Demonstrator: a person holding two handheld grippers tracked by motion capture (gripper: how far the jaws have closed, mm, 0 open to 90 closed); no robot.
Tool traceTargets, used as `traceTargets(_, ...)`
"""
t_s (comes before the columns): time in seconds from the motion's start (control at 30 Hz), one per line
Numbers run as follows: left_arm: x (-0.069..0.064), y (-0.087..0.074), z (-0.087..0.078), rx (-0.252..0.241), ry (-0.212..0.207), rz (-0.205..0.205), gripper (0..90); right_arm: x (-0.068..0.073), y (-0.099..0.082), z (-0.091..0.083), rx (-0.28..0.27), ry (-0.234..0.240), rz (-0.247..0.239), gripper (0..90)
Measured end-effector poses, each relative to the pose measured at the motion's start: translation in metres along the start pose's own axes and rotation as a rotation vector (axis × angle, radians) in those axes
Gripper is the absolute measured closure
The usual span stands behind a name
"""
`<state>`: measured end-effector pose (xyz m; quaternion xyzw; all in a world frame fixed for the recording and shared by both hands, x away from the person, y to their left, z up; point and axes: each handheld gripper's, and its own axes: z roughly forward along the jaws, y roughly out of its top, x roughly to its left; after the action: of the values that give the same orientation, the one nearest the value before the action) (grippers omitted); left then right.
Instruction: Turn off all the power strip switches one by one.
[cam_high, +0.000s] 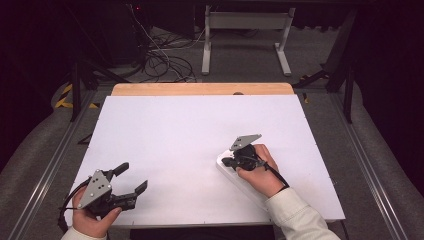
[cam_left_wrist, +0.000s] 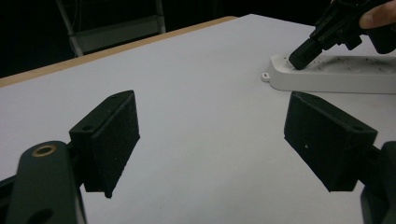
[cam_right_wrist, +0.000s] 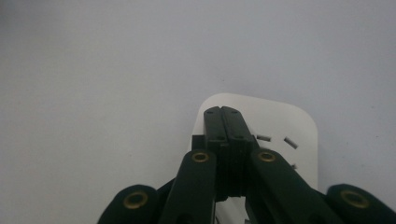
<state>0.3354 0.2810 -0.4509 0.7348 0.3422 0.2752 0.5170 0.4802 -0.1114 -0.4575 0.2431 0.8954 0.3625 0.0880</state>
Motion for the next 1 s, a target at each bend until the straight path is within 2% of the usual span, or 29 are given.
traceTargets(0.13, 0.0, 0.0, 0.0, 0.001, -0.002, -0.003, 18.5, 0.0, 0.001, 0.0, 0.001, -0.001, 0.004, 90.0)
traceTargets(0.2, 0.0, 0.0, 0.0, 0.0, -0.001, -0.003, 18.4, 0.001, 0.001, 0.0, -0.001, -0.008, -0.012, 90.0)
traceTargets(0.23, 0.001, 0.0, 0.0, -0.003, -0.002, -0.005, 18.4, 0.001, 0.001, -0.001, -0.024, -0.007, -0.019, 90.0)
traceTargets(0.27, 0.001, 0.0, 0.0, -0.003, -0.003, -0.002, 18.4, 0.001, 0.002, -0.004, -0.014, -0.024, -0.031, 90.0)
traceTargets(0.37, 0.003, 0.0, 0.0, -0.002, -0.001, -0.003, 18.4, 0.003, 0.005, -0.012, -0.086, -0.01, -0.034, 90.0)
traceTargets(0.6, 0.001, 0.0, -0.001, -0.004, 0.0, -0.008, 18.4, 0.009, 0.008, -0.019, -0.116, -0.019, -0.057, 90.0)
traceTargets(0.8, 0.002, 0.0, -0.001, -0.005, 0.0, -0.006, 18.4, 0.013, 0.012, -0.028, -0.165, -0.018, -0.075, 90.0)
traceTargets(0.83, 0.002, 0.0, -0.001, -0.005, 0.001, -0.009, 18.4, 0.013, 0.013, -0.03, -0.175, -0.021, -0.078, 85.7)
traceTargets(0.87, 0.002, 0.0, -0.001, -0.005, 0.001, -0.008, 18.4, 0.013, 0.014, -0.031, -0.193, -0.024, -0.075, 75.8)
traceTargets(1.0, 0.002, 0.0, 0.0, -0.004, 0.001, -0.007, 18.4, 0.015, 0.016, -0.036, -0.242, -0.031, -0.064, 57.8)
